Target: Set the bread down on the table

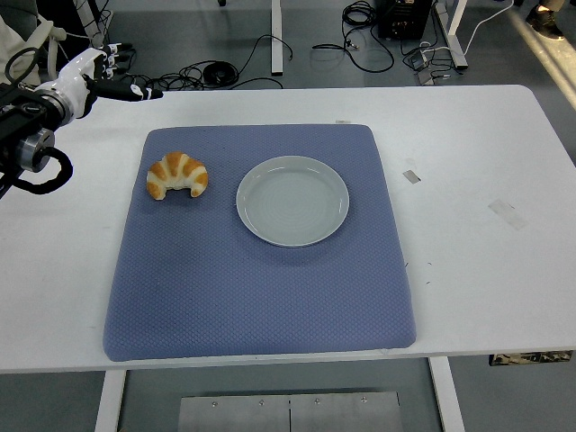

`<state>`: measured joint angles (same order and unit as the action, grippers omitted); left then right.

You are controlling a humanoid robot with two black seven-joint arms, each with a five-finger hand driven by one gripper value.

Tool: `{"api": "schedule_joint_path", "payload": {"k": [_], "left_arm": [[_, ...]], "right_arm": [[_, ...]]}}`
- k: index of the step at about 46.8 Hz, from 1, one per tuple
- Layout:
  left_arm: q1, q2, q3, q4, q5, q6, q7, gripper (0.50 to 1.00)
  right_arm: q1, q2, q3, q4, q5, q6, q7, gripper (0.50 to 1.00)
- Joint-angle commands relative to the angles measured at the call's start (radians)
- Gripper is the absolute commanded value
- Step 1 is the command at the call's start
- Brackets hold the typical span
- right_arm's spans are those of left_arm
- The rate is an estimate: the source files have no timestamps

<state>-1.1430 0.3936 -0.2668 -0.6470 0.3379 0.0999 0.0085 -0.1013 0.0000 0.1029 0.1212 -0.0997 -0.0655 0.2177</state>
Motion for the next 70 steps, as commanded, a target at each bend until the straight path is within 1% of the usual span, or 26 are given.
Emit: {"api": "schedule_joint_path", "payload": {"k": [1,9,16,29,34,38,46,50,60,66,70], "left_arm": [[0.02,-0.021,-0.041,0.015,-0.013,0.0,-0.001,0.983],[0.054,-0.056,-0.063,0.035,-0.042,0.0,-0.005,0.983],[0.063,-0.05,-0.062,0.035,-0.053,0.0,-0.027,0.983],[0.065,-0.052,-0.071,0.033,-0.068,0.0,-0.027,0.983],[0.069,-0.062,-0.123,0.03,-0.125,-0.003,-0.024,0.983],[0.071,-0.09,-0.157,0.032,-0.168,0.0,-0.025,0.983],[0.071,-0.119,-0.172,0.032,-0.178,0.0,-0.025,0.983],[0.078,-0.133,-0.216,0.033,-0.194,0.0,-0.025,0.983],[0.111,-0.145,-0.244,0.032,-0.203,0.001,-0.027,0.983],[0.123,-0.147,-0.31,0.032,-0.243,0.014,-0.027,0.984],[0.124,-0.148,-0.327,0.032,-0.244,0.014,-0.027,0.984]], "right_arm": [[0.0,0.0,0.0,0.0,0.0,0.0,0.0,1.0],[0.0,0.0,0.0,0.0,0.0,0.0,0.0,1.0],[0.0,0.0,0.0,0.0,0.0,0.001,0.0,1.0],[0.0,0.0,0.0,0.0,0.0,0.001,0.0,1.0],[0.0,0.0,0.0,0.0,0.0,0.0,0.0,1.0],[0.0,0.0,0.0,0.0,0.0,0.0,0.0,1.0],[0.0,0.0,0.0,0.0,0.0,0.0,0.0,1.0],[0.0,0.0,0.0,0.0,0.0,0.001,0.0,1.0],[0.0,0.0,0.0,0.0,0.0,0.001,0.0,1.0],[0.0,0.0,0.0,0.0,0.0,0.0,0.0,1.0],[0.0,0.0,0.0,0.0,0.0,0.0,0.0,1.0]]}}
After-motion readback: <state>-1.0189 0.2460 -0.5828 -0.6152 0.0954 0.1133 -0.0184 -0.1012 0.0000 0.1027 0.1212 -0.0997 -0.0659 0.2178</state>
